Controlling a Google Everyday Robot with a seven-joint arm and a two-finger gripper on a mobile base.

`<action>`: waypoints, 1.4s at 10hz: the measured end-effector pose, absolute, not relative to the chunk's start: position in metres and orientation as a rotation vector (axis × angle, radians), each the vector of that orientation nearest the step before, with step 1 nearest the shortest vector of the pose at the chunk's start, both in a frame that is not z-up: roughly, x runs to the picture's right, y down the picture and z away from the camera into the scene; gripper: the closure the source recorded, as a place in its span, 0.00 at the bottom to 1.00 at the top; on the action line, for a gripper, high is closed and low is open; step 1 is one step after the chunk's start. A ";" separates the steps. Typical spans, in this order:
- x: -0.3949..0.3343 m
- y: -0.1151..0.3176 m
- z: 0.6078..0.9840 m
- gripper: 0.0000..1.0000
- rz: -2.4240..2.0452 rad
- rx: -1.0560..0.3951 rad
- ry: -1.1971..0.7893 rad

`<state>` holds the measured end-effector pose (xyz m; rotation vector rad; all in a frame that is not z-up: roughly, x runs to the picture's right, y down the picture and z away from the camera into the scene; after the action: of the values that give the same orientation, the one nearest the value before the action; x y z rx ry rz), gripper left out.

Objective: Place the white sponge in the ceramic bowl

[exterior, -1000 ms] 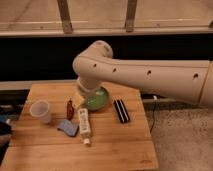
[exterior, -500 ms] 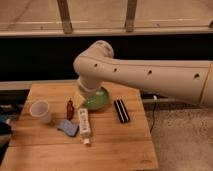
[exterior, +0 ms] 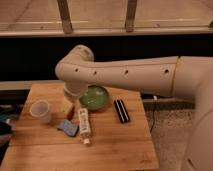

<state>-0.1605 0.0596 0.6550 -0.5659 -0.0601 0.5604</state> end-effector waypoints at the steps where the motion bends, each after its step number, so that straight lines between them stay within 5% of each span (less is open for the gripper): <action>1: -0.186 0.068 0.661 0.20 0.502 -0.571 -0.077; 7: -0.238 0.115 0.721 0.20 0.391 -0.621 -0.114; 14: -0.235 0.119 0.727 0.20 0.419 -0.631 -0.100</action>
<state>-0.2349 0.1189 0.7265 -0.6305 -0.0999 0.4193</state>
